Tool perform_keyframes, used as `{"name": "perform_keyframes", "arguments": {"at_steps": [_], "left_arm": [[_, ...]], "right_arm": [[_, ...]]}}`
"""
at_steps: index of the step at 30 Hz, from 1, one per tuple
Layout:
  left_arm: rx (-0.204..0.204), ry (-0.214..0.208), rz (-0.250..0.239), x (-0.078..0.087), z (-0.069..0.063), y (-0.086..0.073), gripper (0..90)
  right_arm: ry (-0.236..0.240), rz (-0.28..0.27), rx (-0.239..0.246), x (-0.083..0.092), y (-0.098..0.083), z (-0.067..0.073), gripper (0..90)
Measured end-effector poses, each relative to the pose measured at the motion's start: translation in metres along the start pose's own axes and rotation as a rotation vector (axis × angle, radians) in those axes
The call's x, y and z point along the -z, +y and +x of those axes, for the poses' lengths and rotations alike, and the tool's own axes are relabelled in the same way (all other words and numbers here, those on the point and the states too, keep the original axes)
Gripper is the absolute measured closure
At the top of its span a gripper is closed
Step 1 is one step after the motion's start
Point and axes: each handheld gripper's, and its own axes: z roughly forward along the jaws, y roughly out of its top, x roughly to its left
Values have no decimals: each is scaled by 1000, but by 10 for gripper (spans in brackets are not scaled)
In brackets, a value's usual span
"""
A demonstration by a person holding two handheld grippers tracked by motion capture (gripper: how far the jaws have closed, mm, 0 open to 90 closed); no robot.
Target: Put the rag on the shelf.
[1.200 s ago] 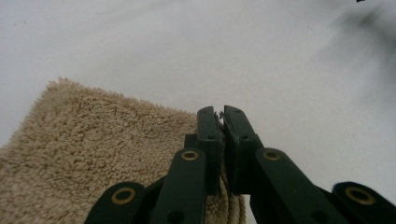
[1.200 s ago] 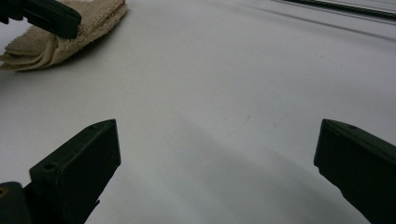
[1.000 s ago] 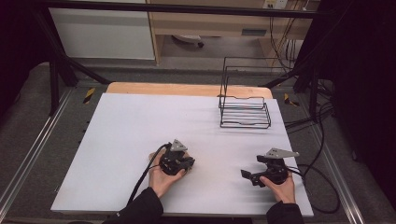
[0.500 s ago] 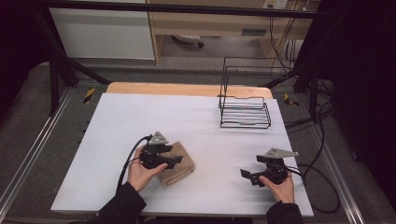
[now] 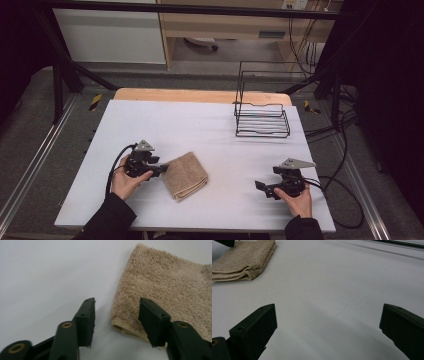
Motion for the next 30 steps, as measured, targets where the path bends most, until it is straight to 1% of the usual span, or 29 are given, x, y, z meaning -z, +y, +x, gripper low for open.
{"name": "perform_keyframes", "arguments": {"at_steps": [2,3,4,5,6,7,8,9,10,11,14,15,16,18,19,21,22,26,30], "left_arm": [[-15,-4,26,-4,1,-1,517],[-8,-17,29,-4,2,-2,541],[-8,-17,29,-4,2,-2,569],[-5,-28,27,-4,2,-3,592],[-5,-28,27,-4,2,-3,616],[1,-43,26,-5,1,-3,646],[1,-43,26,-5,1,-3,669],[-1,-47,27,-5,0,-3,689],[-7,-49,34,-5,0,-3,689],[-8,-54,37,-5,-1,-3,722],[-1,-60,40,-5,-1,-4,764],[-1,-60,40,-5,-1,-4,770],[8,-60,36,-6,-2,-4,775],[6,-57,35,-6,-2,-4,785],[-5,-48,37,-6,-4,-5,789],[-7,-42,35,-6,-5,-5,796],[-22,-31,37,-6,-7,-5,799],[-45,-16,33,-7,-9,-6,805],[-53,-19,31,-7,-9,-6,805]], "right_arm": [[-2,-1,-1,-2,3,4,17],[-4,-2,1,-3,4,6,17],[-2,-2,-3,-4,6,8,18],[-2,-6,3,-5,7,10,18],[-2,-6,3,-5,7,10,18],[-1,-10,7,-8,11,16,22],[4,-15,2,-10,13,20,26],[9,-21,1,-12,15,23,31],[9,-21,1,-12,15,23,31],[5,-24,-1,-16,20,32,37],[2,-13,9,-26,26,47,41],[3,-14,11,-30,28,52,44],[-1,-6,10,-34,30,56,44],[-3,2,11,-42,34,66,49],[-7,7,12,-46,37,71,51],[-4,18,16,-55,40,79,60],[-3,24,18,-59,42,84,70],[7,36,23,-75,48,100,136],[11,37,18,-90,53,112,228]]}}
